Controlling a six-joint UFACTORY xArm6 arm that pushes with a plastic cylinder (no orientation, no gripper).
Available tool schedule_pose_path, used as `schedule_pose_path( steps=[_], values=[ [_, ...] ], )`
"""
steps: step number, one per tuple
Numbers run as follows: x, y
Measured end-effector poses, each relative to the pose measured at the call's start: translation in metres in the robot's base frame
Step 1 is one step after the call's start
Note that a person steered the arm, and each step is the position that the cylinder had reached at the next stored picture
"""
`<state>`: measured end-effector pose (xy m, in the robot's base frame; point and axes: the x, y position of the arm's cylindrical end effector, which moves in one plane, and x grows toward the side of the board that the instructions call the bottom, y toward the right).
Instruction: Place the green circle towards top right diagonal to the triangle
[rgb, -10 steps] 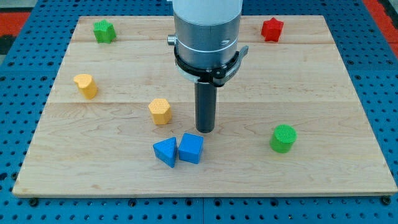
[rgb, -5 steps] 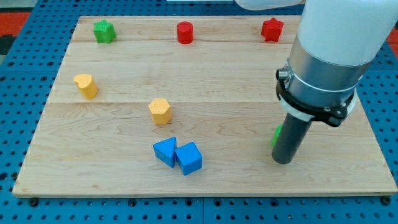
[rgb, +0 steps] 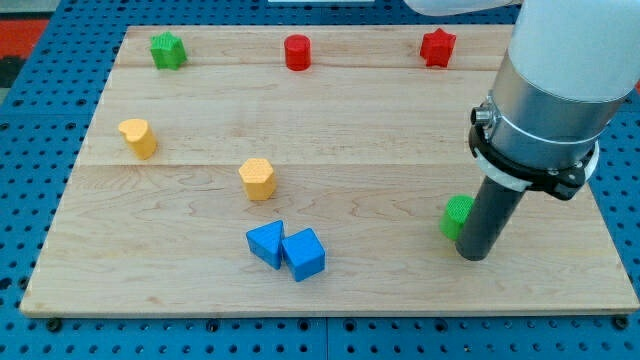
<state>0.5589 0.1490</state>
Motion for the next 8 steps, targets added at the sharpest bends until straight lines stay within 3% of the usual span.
schedule_pose_path(
  steps=[4,5,6,8],
  values=[
    [-0.005,0.022],
    [-0.042,0.021],
    [-0.047,-0.013],
    [-0.063,0.001]
  ],
)
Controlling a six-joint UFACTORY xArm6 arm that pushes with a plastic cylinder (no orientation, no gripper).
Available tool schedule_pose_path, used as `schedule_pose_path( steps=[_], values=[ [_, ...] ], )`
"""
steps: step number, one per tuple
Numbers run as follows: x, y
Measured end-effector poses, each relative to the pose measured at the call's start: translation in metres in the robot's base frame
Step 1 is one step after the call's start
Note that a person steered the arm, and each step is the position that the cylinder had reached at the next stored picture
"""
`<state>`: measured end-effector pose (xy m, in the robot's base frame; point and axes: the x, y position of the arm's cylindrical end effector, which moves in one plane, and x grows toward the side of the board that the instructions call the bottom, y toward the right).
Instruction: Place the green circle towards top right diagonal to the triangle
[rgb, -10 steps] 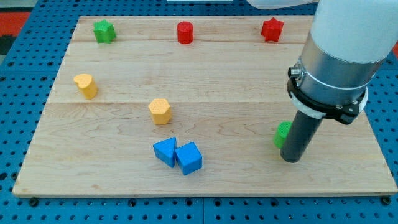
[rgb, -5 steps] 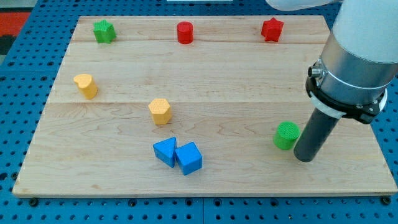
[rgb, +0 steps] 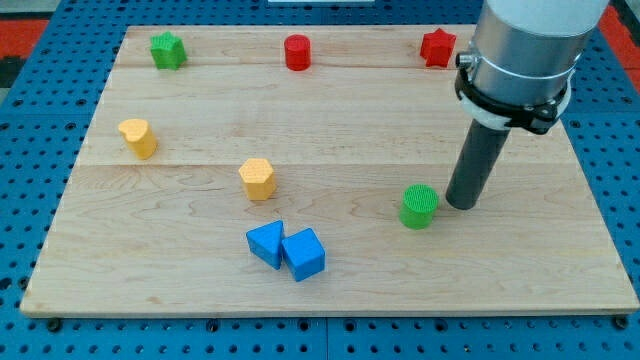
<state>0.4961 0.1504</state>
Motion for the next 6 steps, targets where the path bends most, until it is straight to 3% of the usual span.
schedule_pose_path(
  steps=[2,4,5,6],
  values=[
    [-0.018,0.05],
    [-0.035,0.039],
    [-0.03,0.035],
    [0.011,0.036]
  ],
)
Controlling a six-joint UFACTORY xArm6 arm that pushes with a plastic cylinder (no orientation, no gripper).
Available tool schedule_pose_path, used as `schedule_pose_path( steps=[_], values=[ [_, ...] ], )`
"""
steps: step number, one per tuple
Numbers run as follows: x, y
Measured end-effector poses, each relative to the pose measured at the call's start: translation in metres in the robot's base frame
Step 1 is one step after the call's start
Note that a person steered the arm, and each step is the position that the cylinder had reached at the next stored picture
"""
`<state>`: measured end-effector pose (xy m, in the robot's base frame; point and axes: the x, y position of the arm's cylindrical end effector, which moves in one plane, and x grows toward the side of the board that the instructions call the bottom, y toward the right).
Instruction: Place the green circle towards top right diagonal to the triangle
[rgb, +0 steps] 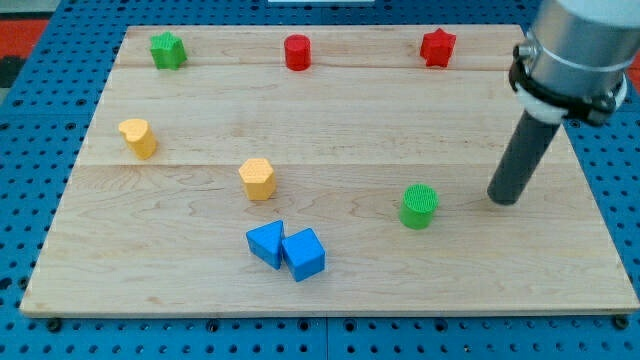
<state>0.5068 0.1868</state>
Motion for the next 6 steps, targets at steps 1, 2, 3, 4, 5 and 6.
schedule_pose_path(
  steps=[1,2,3,4,5,6],
  values=[
    [0.013,-0.048],
    [0.012,-0.083],
    [-0.002,-0.054],
    [-0.006,-0.059],
    [-0.006,-0.111],
    [-0.008,-0.143]
  ],
)
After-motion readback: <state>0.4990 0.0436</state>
